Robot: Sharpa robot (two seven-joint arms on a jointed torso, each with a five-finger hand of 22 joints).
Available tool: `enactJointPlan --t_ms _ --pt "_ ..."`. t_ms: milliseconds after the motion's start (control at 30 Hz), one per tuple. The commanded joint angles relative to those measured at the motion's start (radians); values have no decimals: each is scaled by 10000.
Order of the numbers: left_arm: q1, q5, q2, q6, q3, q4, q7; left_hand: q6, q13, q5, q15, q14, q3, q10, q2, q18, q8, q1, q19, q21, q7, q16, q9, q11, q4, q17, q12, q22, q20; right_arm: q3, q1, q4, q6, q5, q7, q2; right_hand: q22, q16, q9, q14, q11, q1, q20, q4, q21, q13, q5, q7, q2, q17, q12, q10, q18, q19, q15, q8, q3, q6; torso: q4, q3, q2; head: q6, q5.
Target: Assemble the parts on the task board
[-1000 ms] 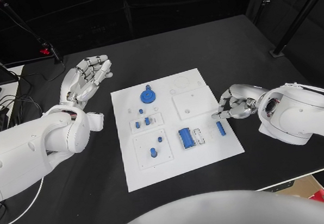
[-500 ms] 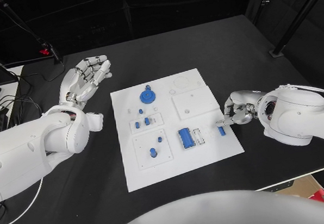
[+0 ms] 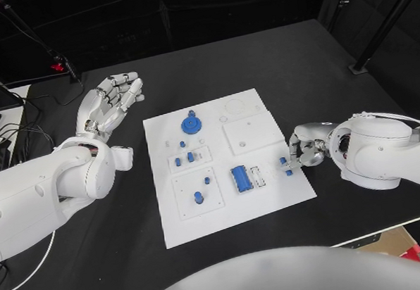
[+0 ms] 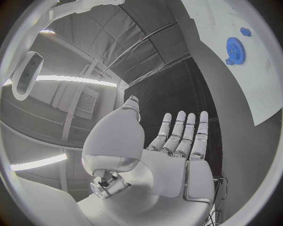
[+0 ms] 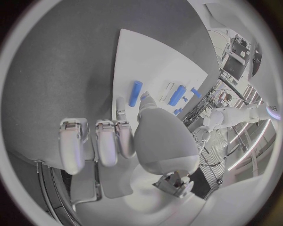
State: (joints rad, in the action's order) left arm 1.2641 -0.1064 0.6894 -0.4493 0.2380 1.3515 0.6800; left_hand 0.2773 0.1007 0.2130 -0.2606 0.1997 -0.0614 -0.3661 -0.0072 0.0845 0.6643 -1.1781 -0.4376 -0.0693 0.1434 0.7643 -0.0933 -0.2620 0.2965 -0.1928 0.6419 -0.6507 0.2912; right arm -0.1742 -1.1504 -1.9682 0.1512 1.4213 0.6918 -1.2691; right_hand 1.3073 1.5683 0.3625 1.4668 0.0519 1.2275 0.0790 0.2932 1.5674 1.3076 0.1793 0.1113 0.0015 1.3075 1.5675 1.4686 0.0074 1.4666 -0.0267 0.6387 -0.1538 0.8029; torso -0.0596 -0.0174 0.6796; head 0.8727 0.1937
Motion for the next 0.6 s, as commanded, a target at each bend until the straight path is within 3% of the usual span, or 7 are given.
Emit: enactJointPlan --t_ms 33,367,600 --pt "12 18 7 65 -9 21 1075 -61 -9 52 24 -26 -41 24 116 48 65 -20 -8 -57 1533 51 9 9 -38 9 35 9 -9 -3 10 46 -503 81 365 64 2626 25 -13 1040 -70 -10 54 -36 10 2632 -48 -5 102 2633 33 1022 -67 1030 17 53 -14 49 -7 0 8 -1 -3" --pt "11 18 3 78 -9 23 1064 -61 -9 52 24 -26 -41 24 116 48 65 -20 -8 -57 1533 51 9 9 -38 9 35 9 -9 -15 52 311 -878 -23 492 400 2630 25 -72 1040 -73 193 53 -56 21 2632 -128 -9 206 2633 33 1022 -70 1036 20 33 8 -8 1 -3 -2 -1 -27" --pt "10 18 7 75 -9 11 1060 -61 -9 52 24 -26 -41 24 116 48 65 -20 -8 -57 1533 51 9 9 -38 9 35 9 -9 -23 67 463 -937 -45 509 613 2635 25 -119 1040 -72 199 58 -26 34 2632 -425 -7 309 2633 33 1022 -74 1042 29 44 -47 6 2 4 -6 -1 -26"
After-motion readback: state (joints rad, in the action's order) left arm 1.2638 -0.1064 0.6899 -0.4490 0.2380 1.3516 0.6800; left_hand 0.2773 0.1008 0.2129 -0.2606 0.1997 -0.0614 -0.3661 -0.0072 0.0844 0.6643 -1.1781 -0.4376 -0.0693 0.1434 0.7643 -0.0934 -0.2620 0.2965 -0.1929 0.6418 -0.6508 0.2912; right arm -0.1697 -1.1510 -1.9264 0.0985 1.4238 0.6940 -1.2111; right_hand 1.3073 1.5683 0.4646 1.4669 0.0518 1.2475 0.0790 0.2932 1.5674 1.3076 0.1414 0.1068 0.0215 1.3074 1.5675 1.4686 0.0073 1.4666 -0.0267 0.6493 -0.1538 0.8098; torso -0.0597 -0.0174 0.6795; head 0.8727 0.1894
